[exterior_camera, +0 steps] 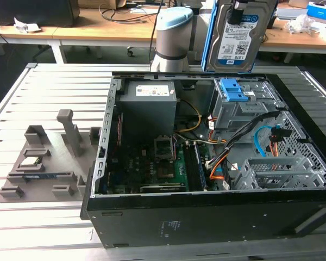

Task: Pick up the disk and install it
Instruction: 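Pick up the disk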

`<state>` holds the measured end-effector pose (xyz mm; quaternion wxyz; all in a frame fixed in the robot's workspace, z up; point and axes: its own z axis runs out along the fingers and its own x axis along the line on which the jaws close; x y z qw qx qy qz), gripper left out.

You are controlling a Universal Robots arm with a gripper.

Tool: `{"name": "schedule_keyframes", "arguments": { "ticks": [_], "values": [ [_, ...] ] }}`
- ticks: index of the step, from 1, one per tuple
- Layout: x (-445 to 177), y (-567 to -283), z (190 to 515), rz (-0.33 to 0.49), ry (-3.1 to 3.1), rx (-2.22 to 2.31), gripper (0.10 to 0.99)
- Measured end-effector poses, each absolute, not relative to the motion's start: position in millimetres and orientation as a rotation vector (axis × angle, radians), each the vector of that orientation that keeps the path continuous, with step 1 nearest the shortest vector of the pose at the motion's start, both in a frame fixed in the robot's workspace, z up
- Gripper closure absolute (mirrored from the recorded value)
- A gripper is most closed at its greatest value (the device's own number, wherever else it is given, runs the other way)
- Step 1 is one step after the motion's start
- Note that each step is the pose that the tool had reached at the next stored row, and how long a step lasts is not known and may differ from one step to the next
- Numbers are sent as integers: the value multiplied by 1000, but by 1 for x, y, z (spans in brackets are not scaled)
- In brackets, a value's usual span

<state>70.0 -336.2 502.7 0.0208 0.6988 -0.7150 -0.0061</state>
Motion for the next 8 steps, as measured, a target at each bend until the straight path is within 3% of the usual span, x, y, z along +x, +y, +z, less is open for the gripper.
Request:
{"name": "schedule_keyframes", "arguments": {
  "ticks": [8],
  "values": [
    [70,-348,502,-19,-2217,2167,722]
  ]
}}
